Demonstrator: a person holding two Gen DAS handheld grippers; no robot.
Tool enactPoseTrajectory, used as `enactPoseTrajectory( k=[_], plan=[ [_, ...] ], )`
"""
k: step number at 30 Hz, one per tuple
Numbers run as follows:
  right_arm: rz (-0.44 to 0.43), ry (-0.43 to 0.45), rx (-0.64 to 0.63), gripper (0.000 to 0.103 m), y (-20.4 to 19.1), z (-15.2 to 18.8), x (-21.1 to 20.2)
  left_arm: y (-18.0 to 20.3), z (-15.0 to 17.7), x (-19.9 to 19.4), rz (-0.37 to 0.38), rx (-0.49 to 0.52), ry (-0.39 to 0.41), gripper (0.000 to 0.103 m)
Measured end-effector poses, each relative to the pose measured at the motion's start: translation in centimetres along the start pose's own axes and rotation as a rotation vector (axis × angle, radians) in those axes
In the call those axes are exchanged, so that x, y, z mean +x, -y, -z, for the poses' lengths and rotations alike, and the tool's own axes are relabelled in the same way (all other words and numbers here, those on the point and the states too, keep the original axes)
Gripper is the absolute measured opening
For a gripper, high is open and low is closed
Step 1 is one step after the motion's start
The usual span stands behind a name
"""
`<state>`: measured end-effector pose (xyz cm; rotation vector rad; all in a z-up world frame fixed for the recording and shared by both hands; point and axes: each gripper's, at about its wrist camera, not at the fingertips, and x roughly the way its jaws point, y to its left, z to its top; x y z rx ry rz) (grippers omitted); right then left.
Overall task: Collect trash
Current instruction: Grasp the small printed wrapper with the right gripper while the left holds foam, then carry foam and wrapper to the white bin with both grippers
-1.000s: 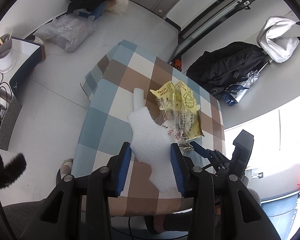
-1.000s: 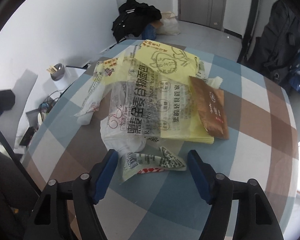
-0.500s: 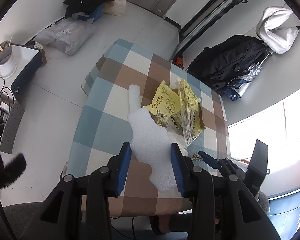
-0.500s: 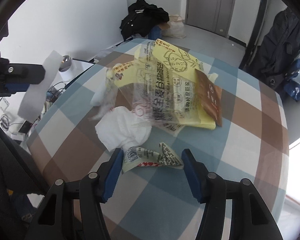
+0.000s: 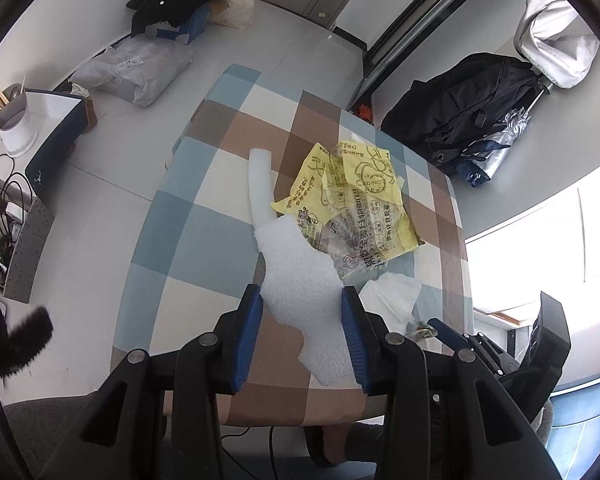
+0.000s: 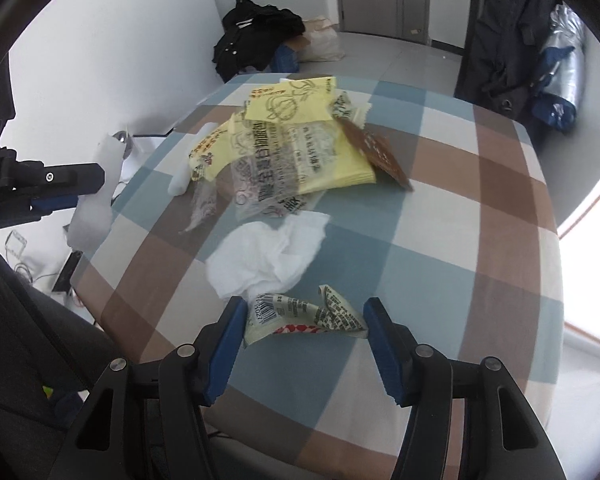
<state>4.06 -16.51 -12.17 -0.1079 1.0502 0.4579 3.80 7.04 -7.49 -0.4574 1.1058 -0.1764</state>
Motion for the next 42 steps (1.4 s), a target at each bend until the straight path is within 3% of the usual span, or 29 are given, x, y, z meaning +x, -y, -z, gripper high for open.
enactPoseTrajectory(
  k=[12, 13, 15, 21, 23, 25, 29, 30, 34, 42],
  plan=[
    [0.012, -0.036, -0.008, 0.061, 0.9, 1.5, -0.2, 0.5, 0.2, -0.1, 0.012, -0.003, -0.002, 0.035],
    [-0.004, -0.024, 0.011, 0.063, 1.3, 1.6, -0.6, 0.5, 0.2, -0.1, 0.014, -0.003, -0.002, 0.035],
    [-0.010, -0.006, 0.041, 0.080, 1.8, 1.9, -1.1, 0.5, 0.1, -0.1, 0.020, -0.003, -0.005, 0.035],
    [-0.029, -0.019, 0.112, 0.081, 2.7, 1.7, -0.4, 0.9, 0.0, -0.2, 0.037, 0.015, -0.005, 0.035],
    [-0.036, -0.024, 0.112, 0.076, 2.3, 1.6, -0.1, 1.0, 0.0, -0.4, 0.037, 0.020, 0.000, 0.035],
    [-0.021, -0.037, 0.080, 0.051, 1.4, 1.6, 0.2, 0.8, 0.0, -0.4, 0.039, 0.018, 0.001, 0.035],
    [-0.011, -0.037, 0.028, 0.026, 0.2, 1.9, 0.4, 0.4, 0.0, -0.4, 0.038, 0.009, -0.004, 0.035],
    [-0.024, -0.045, 0.029, 0.015, 0.2, 2.0, 0.4, 0.4, 0.0, -0.4, 0.041, 0.010, -0.006, 0.035],
    [-0.062, -0.034, 0.081, 0.008, 1.2, 2.1, -0.3, 0.9, 0.3, -0.3, 0.026, 0.036, -0.003, 0.035],
    [-0.116, 0.065, 0.139, 0.008, 2.8, 1.7, -4.7, 3.5, 1.2, 0.0, 0.009, 0.120, 0.019, 0.035]
  ],
)
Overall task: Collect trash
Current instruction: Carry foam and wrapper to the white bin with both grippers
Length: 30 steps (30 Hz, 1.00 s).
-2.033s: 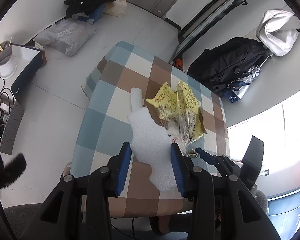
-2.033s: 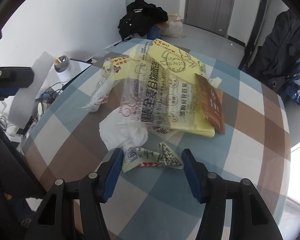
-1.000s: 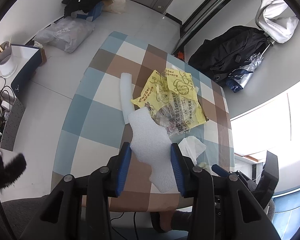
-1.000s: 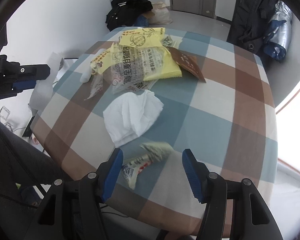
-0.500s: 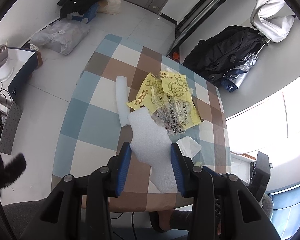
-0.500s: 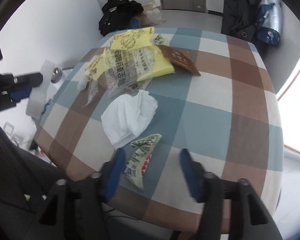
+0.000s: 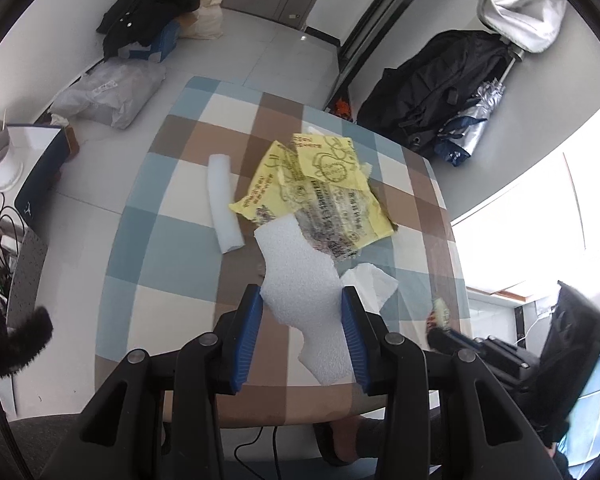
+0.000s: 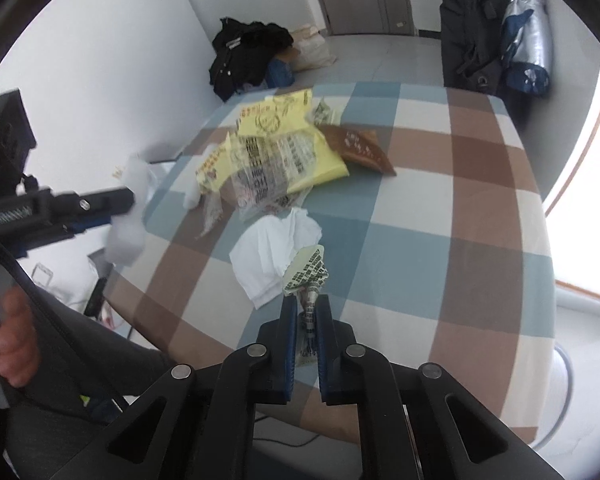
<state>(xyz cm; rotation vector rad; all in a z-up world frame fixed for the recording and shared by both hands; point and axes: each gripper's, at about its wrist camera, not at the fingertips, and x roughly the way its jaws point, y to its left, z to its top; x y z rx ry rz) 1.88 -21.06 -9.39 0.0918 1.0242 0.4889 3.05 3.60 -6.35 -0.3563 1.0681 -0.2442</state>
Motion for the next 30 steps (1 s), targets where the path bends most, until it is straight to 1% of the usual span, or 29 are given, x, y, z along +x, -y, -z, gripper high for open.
enactPoseTrajectory(
  k=[4, 8, 10, 13, 15, 17, 18, 19, 21, 24, 27, 30],
  plan=[
    [-0.058, 0.105, 0.038, 0.008, 1.0, -1.1, -5.0, 2.4, 0.0, 0.0, 0.008, 0.051, 0.001, 0.035],
    [-0.045, 0.220, 0.009, 0.008, 2.1, -2.3, -11.0, 6.1, -0.7, -0.6, 0.047, 0.107, 0.027, 0.035],
    [-0.032, 0.260, 0.009, 0.008, 2.9, -2.5, -13.4, 8.5, -1.2, -0.7, 0.080, 0.140, 0.037, 0.035],
    [0.010, 0.324, 0.033, 0.008, 5.2, -2.3, -17.2, 12.6, -1.8, -0.3, 0.138, 0.196, 0.032, 0.035],
    [0.034, 0.354, 0.070, 0.008, 7.0, -1.7, -19.2, 15.8, -2.0, 0.7, 0.178, 0.247, 0.010, 0.035],
    [0.089, 0.386, 0.110, 0.008, 9.3, -0.6, -21.2, 18.4, -2.0, 1.9, 0.213, 0.293, -0.027, 0.035],
    [0.113, 0.394, 0.123, 0.008, 10.3, -0.1, -21.9, 19.7, -1.9, 2.7, 0.234, 0.322, -0.057, 0.035],
    [0.133, 0.399, 0.140, 0.008, 11.4, 0.5, -22.4, 21.2, -1.6, 3.8, 0.255, 0.355, -0.093, 0.035],
    [0.167, 0.396, 0.184, 0.008, 13.6, 1.6, -22.9, 23.6, -1.1, 5.8, 0.274, 0.399, -0.139, 0.035],
    [0.215, 0.367, 0.283, 0.008, 17.5, 3.8, -22.7, 27.1, -0.3, 10.0, 0.306, 0.450, -0.248, 0.035],
    [0.244, 0.336, 0.369, 0.008, 20.6, 6.1, -21.8, 29.5, 0.6, 14.0, 0.316, 0.476, -0.337, 0.035],
    [0.257, 0.292, 0.446, 0.008, 23.3, 8.3, -20.2, 31.3, 1.6, 17.5, 0.305, 0.496, -0.428, 0.035]
  ],
)
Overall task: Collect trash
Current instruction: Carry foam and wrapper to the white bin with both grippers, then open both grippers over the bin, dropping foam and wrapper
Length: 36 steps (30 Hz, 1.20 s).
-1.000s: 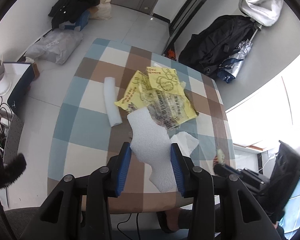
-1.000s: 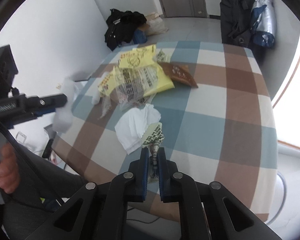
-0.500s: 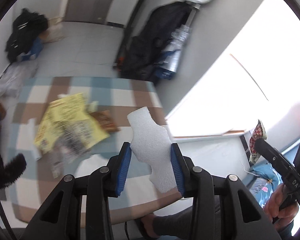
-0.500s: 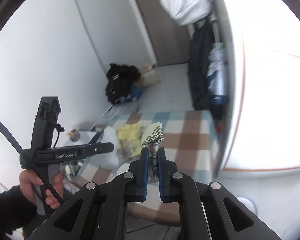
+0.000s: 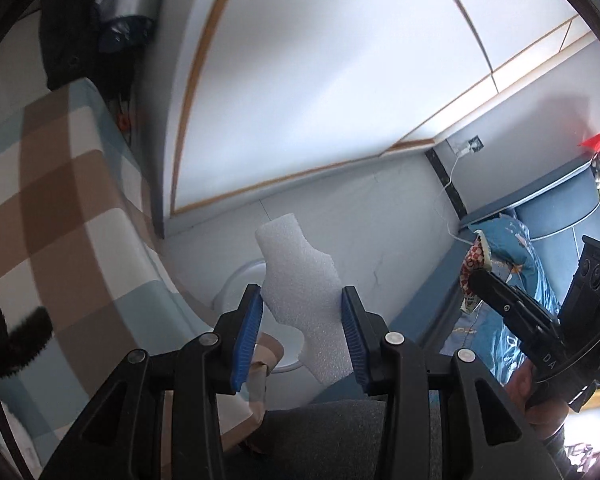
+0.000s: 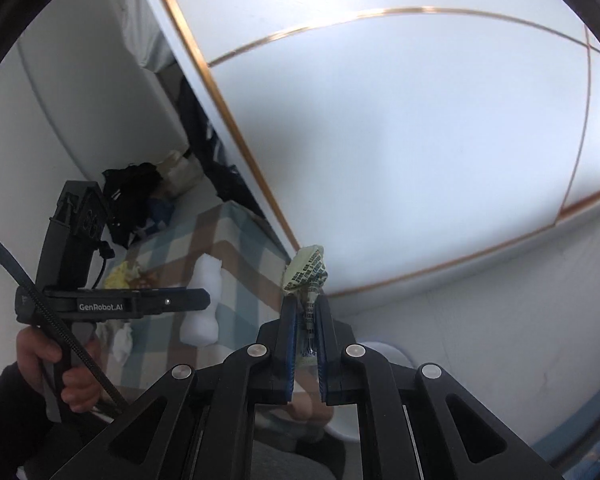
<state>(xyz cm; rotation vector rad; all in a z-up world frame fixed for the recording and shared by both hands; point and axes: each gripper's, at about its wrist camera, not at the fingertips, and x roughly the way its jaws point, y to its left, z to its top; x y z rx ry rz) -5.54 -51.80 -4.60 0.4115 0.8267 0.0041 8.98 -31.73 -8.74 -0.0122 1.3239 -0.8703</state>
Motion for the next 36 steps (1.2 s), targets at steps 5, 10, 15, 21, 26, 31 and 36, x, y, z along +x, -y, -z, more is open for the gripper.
enactPoseTrajectory(
  k=[5, 10, 15, 21, 26, 31, 36],
  plan=[
    [0.022, -0.096, 0.128, 0.008, 4.3, 3.1, 4.5, 0.0, -1.3, 6.4, -0.008, -0.024, -0.143, 0.035],
    [0.003, -0.193, 0.208, 0.008, 7.0, 5.4, 9.5, -0.1, -1.6, 10.3, -0.037, -0.066, -0.249, 0.035],
    [-0.013, -0.273, 0.290, 0.008, 9.0, 8.3, 13.5, 0.7, -1.9, 11.6, -0.084, -0.051, -0.310, 0.035],
    [-0.034, -0.345, 0.328, 0.011, 10.9, 10.3, 16.4, 0.9, -2.0, 13.3, -0.113, -0.059, -0.363, 0.035],
    [-0.036, -0.369, 0.316, 0.011, 10.9, 11.1, 17.4, 1.0, -1.8, 14.2, -0.119, -0.083, -0.390, 0.035],
    [-0.009, -0.372, 0.332, 0.025, 11.8, 11.9, 16.9, 1.3, -1.5, 15.0, -0.132, -0.076, -0.410, 0.035],
    [0.031, -0.317, 0.348, 0.045, 13.7, 11.8, 14.5, 1.8, -1.3, 15.6, -0.143, -0.066, -0.432, 0.036]
  ],
)
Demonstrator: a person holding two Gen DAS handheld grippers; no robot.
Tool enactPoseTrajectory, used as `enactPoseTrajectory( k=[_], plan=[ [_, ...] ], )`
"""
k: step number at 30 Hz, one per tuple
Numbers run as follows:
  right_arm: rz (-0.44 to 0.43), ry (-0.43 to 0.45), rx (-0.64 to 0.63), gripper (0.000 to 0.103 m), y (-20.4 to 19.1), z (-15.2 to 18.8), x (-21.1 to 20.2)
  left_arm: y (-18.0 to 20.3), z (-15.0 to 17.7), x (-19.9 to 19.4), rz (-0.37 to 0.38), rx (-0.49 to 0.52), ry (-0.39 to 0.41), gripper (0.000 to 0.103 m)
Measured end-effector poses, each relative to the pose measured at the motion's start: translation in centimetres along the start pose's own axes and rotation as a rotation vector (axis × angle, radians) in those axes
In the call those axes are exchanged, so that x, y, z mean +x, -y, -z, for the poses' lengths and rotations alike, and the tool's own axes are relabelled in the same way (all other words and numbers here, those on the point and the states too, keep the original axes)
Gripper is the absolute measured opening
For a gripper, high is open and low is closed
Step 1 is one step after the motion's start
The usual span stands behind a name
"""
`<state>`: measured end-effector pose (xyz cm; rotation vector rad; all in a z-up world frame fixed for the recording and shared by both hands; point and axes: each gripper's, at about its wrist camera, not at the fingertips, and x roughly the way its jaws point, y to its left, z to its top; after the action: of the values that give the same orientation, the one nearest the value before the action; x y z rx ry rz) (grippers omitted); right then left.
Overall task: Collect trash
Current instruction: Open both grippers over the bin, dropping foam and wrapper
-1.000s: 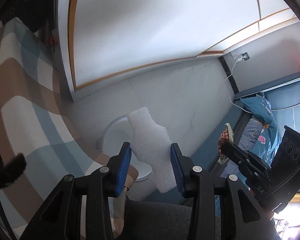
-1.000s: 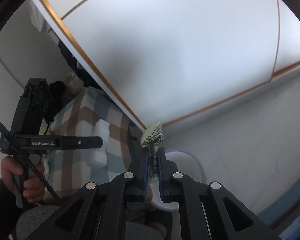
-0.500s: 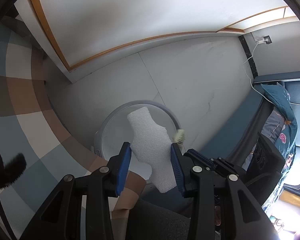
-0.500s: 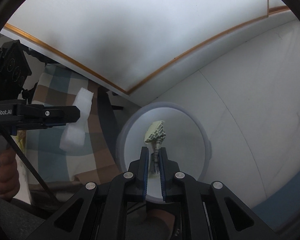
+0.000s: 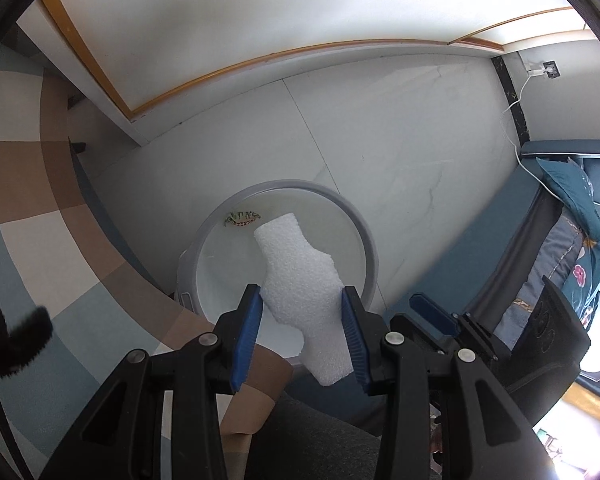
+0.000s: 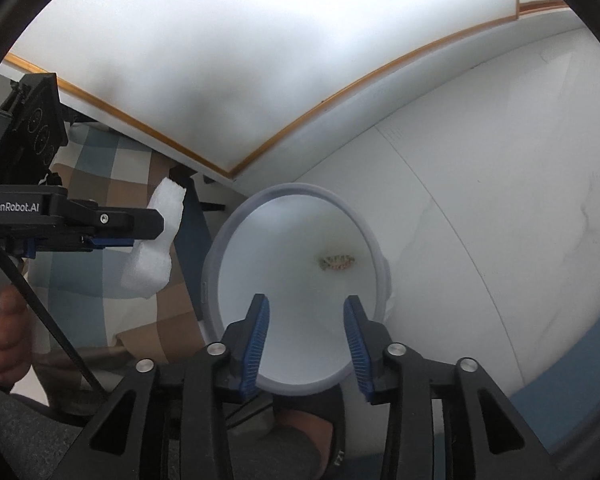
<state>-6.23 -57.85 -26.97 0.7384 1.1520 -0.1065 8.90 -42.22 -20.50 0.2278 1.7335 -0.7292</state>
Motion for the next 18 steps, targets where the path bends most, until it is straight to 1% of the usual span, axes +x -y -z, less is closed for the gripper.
enactPoseTrajectory(
  k=[3, 5, 7, 9, 11, 15, 18],
  plan=[
    [0.009, 0.033, 0.012, 0.062, 0.3, -0.1, -1.0, 0.1, 0.0, 0.5, 0.006, 0.004, -0.015, 0.036],
    [0.011, 0.046, 0.020, 0.063, 0.4, -0.2, -1.4, 0.2, 0.0, 0.8, 0.005, 0.007, -0.029, 0.036],
    [0.011, 0.053, 0.023, 0.066, 0.3, -0.3, -1.3, 0.1, 0.0, 1.0, 0.001, 0.007, -0.040, 0.037],
    [0.006, 0.060, 0.021, 0.067, 0.1, -0.3, -1.2, 0.0, 0.1, 1.3, 0.002, 0.001, -0.057, 0.043],
    [0.016, 0.064, 0.019, 0.070, 0.1, -0.4, -1.2, -0.1, 0.3, 1.6, -0.016, 0.004, -0.071, 0.046],
    [0.025, 0.076, 0.017, 0.076, -0.3, -0.4, -1.2, -0.3, 0.6, 1.2, -0.033, 0.010, -0.058, 0.051],
    [0.036, 0.083, 0.002, 0.080, -0.8, -0.5, -1.5, -0.4, 0.9, 0.2, -0.036, 0.011, -0.015, 0.051]
  ],
)
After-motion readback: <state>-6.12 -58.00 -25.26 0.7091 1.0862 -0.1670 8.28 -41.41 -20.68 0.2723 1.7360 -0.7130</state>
